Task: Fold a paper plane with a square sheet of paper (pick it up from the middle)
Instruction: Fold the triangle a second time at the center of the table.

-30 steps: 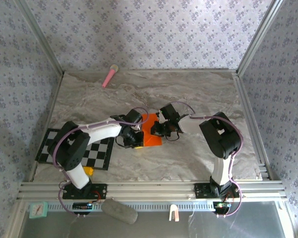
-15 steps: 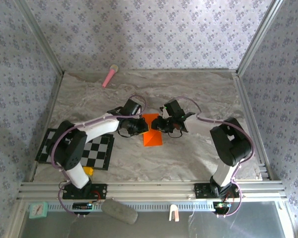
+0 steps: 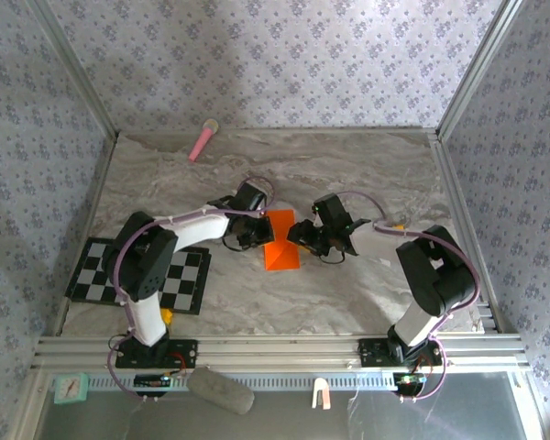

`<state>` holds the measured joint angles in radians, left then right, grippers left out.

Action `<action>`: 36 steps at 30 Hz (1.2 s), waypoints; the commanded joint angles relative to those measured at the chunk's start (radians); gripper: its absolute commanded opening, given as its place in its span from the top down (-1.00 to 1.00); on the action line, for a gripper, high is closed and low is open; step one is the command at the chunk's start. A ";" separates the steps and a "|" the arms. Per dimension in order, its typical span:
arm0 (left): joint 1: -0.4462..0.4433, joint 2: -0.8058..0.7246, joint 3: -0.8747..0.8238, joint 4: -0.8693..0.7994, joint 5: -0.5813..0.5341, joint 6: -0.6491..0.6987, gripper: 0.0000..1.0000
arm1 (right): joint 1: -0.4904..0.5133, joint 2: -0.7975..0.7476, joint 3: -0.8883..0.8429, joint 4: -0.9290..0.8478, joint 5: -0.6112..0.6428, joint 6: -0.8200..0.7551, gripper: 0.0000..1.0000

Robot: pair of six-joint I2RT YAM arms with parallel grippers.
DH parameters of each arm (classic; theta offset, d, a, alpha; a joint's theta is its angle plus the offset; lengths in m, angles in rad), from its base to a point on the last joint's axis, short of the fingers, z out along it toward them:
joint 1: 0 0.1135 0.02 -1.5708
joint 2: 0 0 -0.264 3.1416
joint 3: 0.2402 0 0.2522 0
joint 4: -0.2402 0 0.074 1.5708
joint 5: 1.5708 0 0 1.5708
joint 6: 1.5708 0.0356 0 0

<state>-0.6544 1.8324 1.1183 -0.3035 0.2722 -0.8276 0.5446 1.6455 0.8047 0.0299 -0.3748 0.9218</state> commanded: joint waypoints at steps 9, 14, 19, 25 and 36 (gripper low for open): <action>0.011 0.057 0.005 -0.049 -0.035 -0.026 0.78 | 0.034 0.042 0.031 -0.007 0.033 0.073 0.04; 0.010 0.056 -0.019 -0.047 -0.044 -0.045 0.79 | 0.047 0.066 0.041 0.017 0.011 0.080 0.07; 0.010 0.056 -0.037 -0.037 -0.044 -0.056 0.80 | 0.054 0.083 0.042 0.027 -0.009 0.082 0.17; 0.009 0.052 -0.044 -0.039 -0.044 -0.059 0.81 | 0.057 0.106 0.057 0.029 -0.016 0.080 0.35; 0.009 0.054 -0.050 -0.032 -0.042 -0.064 0.81 | 0.057 0.137 0.075 0.033 -0.044 0.092 0.50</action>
<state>-0.6479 1.8702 1.1023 -0.2916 0.2611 -0.8841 0.5983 1.7706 0.8585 0.0715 -0.4034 0.9989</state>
